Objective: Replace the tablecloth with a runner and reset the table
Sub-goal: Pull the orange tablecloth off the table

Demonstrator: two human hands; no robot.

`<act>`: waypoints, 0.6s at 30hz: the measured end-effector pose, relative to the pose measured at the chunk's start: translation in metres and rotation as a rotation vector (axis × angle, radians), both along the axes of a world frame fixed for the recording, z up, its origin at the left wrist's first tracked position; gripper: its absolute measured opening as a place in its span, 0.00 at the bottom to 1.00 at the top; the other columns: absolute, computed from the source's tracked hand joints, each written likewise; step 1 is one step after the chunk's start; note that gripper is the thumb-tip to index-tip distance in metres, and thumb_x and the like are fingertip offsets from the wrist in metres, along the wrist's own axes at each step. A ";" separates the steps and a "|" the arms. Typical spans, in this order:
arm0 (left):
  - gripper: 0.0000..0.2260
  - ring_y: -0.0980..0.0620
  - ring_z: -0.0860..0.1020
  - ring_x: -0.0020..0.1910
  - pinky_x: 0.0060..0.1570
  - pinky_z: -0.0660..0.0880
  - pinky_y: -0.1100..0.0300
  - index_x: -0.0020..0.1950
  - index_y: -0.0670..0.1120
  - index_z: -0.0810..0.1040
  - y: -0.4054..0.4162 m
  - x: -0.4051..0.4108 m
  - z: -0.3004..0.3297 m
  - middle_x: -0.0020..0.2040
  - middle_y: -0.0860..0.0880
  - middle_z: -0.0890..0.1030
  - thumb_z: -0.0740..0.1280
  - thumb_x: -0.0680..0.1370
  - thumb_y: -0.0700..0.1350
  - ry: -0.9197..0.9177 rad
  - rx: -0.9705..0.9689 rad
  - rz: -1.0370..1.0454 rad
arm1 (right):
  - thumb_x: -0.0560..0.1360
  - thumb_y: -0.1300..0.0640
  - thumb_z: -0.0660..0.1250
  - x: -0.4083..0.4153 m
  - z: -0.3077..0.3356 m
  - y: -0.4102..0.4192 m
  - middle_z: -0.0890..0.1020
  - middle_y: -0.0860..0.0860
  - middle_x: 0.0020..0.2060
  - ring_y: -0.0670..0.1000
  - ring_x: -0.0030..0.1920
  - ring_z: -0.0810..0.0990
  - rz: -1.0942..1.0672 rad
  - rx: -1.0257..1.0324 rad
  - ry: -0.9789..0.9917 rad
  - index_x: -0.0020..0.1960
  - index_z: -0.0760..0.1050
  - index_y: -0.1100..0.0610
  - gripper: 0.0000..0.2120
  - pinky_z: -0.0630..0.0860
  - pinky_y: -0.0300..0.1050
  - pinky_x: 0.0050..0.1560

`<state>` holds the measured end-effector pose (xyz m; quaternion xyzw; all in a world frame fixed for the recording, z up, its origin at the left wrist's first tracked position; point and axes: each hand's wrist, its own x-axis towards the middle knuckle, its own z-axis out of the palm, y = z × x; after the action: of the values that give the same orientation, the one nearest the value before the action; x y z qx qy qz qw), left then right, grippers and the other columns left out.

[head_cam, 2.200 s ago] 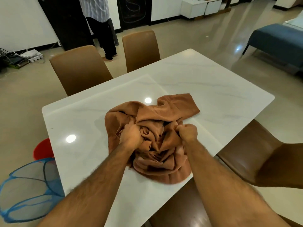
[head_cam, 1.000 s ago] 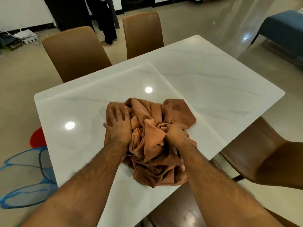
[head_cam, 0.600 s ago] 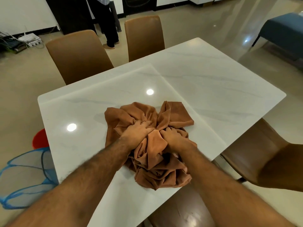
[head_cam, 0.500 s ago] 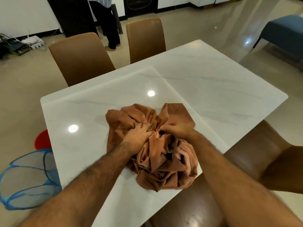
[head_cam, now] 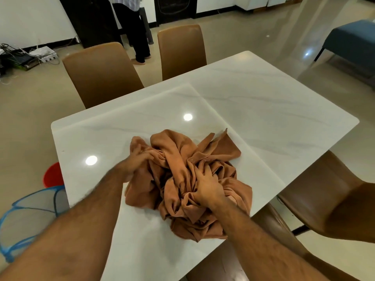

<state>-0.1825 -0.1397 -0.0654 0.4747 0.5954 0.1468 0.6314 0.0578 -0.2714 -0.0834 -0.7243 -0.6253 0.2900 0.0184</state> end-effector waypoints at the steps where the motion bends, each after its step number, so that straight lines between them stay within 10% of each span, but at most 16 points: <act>1: 0.21 0.42 0.73 0.67 0.61 0.74 0.51 0.69 0.47 0.73 -0.003 0.005 0.002 0.70 0.40 0.73 0.63 0.79 0.54 -0.185 -0.093 0.082 | 0.67 0.37 0.72 -0.002 0.000 0.000 0.43 0.50 0.78 0.67 0.72 0.59 0.009 -0.005 -0.013 0.75 0.35 0.32 0.52 0.71 0.61 0.66; 4: 0.26 0.44 0.81 0.58 0.55 0.79 0.51 0.63 0.43 0.78 -0.021 0.048 0.008 0.59 0.39 0.81 0.65 0.77 0.62 -0.265 -0.148 0.166 | 0.67 0.39 0.72 -0.005 0.001 0.000 0.41 0.50 0.78 0.68 0.75 0.53 0.047 -0.002 -0.024 0.76 0.37 0.34 0.52 0.70 0.64 0.67; 9: 0.55 0.41 0.59 0.76 0.74 0.60 0.43 0.80 0.55 0.49 -0.046 0.104 -0.019 0.78 0.43 0.57 0.70 0.59 0.72 0.318 0.165 -0.196 | 0.68 0.40 0.70 -0.002 0.003 0.000 0.46 0.50 0.78 0.66 0.72 0.58 0.177 0.046 -0.039 0.79 0.50 0.45 0.46 0.71 0.61 0.65; 14: 0.40 0.38 0.70 0.67 0.67 0.69 0.44 0.77 0.53 0.61 -0.052 0.100 -0.027 0.71 0.42 0.68 0.72 0.68 0.61 0.435 0.266 -0.024 | 0.70 0.49 0.76 0.034 0.035 0.010 0.69 0.37 0.64 0.47 0.69 0.66 -0.150 -0.005 0.589 0.67 0.75 0.49 0.27 0.67 0.41 0.66; 18: 0.37 0.37 0.66 0.70 0.67 0.67 0.39 0.77 0.53 0.62 -0.054 0.100 -0.026 0.73 0.42 0.63 0.72 0.72 0.60 0.580 0.267 -0.034 | 0.62 0.38 0.79 0.068 0.035 0.000 0.72 0.53 0.63 0.58 0.63 0.74 -0.621 0.171 0.160 0.69 0.69 0.51 0.41 0.74 0.50 0.56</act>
<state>-0.0826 -0.1934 -0.0913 0.5851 0.7181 0.0717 0.3700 0.1257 -0.2711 -0.0483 -0.8511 -0.3931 0.2730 0.2159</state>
